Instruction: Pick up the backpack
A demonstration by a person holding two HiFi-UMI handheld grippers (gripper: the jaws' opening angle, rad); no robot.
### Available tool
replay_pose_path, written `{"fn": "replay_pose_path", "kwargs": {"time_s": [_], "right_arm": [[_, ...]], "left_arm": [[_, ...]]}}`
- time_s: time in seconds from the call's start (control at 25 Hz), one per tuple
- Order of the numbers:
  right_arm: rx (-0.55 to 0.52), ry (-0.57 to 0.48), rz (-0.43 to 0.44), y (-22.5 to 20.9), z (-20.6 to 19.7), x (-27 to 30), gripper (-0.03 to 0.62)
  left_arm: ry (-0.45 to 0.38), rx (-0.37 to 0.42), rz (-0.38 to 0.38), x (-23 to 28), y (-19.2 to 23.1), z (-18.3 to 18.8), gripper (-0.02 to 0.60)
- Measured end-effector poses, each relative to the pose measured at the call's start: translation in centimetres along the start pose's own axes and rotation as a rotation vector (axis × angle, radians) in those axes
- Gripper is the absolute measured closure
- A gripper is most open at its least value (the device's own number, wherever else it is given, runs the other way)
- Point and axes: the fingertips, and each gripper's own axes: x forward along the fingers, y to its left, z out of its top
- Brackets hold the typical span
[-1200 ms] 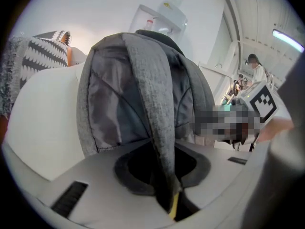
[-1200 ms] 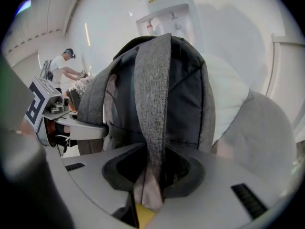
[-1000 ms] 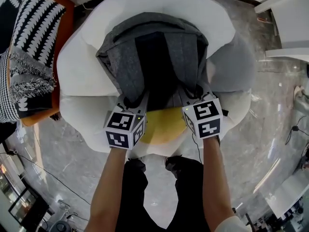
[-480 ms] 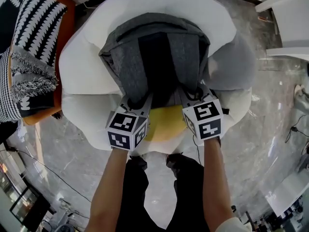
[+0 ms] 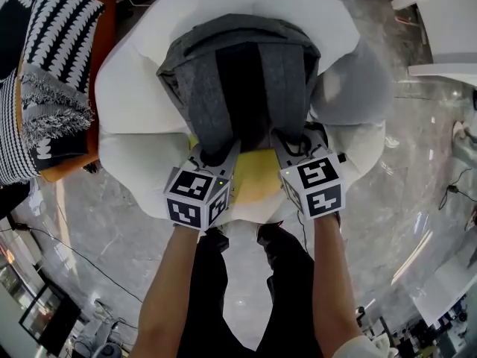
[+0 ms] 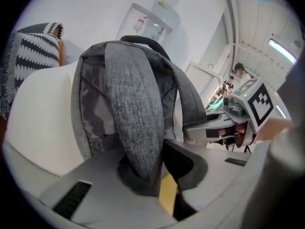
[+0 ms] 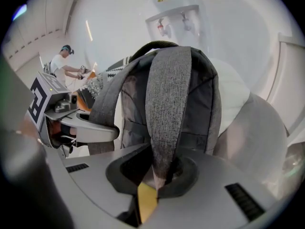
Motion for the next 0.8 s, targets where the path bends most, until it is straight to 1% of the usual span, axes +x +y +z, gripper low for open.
{"fn": "replay_pose_path", "kwargs": {"time_s": [0.16, 0.64, 0.8], "right_arm": [[0.015, -0.001, 0.014, 1.4, -0.2, -1.6, 0.559], [0.045, 0.002, 0.018, 4.6, -0.7, -6.7, 0.559], [0.040, -0.006, 0.024, 5.5, -0.5, -7.6, 0.559]], "left_arm": [[0.014, 0.004, -0.009, -1.3, -1.1, -0.2, 0.538], [0.014, 0.010, -0.028, -5.6, -4.5, -0.7, 0.538], [0.010, 0.009, -0.029, -6.5, -5.0, -0.8, 0.538]]}}
